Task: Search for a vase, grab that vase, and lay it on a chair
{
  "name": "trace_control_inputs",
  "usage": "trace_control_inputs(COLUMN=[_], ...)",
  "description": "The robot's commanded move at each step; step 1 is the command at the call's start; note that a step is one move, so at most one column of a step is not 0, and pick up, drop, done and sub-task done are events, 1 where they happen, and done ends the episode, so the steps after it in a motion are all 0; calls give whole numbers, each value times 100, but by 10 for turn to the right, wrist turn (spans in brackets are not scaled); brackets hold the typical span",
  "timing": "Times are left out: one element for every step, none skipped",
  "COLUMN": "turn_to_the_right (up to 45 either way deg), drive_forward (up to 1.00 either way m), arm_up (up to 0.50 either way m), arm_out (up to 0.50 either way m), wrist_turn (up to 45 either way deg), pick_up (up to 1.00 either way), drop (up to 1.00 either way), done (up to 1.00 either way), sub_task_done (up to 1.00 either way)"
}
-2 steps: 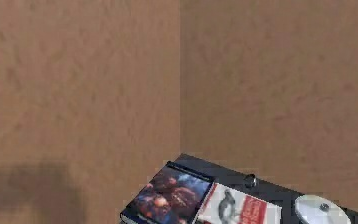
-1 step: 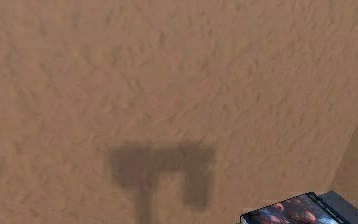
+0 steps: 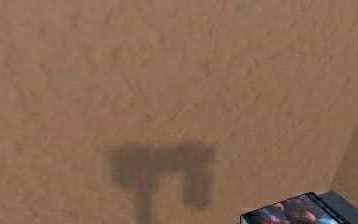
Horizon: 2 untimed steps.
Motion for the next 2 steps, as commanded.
trace_control_inputs(turn_to_the_right=[0, 0], drive_forward=[0, 0], arm_up=[38, 0], arm_out=[0, 30], wrist_turn=[0, 0], pick_up=[0, 0], drop=[0, 0], done=[0, 0], sub_task_done=[0, 0])
